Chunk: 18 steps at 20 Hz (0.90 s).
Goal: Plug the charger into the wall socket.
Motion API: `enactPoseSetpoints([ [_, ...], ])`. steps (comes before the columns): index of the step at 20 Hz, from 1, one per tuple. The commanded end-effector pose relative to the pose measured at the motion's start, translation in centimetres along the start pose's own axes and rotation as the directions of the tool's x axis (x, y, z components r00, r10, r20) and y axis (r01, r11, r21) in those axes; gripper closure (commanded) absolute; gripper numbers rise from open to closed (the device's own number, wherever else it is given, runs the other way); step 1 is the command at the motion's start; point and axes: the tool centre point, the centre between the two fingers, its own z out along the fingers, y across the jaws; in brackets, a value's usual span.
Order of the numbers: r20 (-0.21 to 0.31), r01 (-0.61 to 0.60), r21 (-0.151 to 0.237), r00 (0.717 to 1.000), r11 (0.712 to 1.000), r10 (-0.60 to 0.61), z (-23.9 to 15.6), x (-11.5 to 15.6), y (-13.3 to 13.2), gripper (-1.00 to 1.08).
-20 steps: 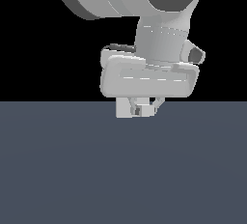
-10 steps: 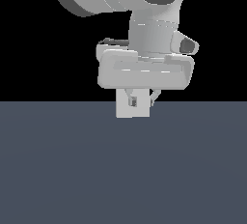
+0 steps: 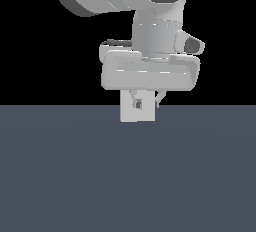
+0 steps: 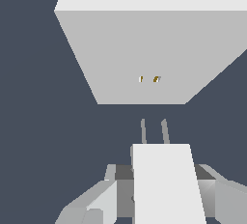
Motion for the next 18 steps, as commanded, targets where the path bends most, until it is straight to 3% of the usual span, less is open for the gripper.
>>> enactPoseSetpoints([
  [1,0.000,0.000,0.000,1.000,1.000,0.000,0.0,0.0,0.1,1.08],
  [10,0.001,0.000,-0.001,1.000,1.000,0.000,0.2,0.4,0.0,1.08],
  [18,0.001,0.001,-0.002,1.000,1.000,-0.001,1.4,3.0,0.0,1.08],
])
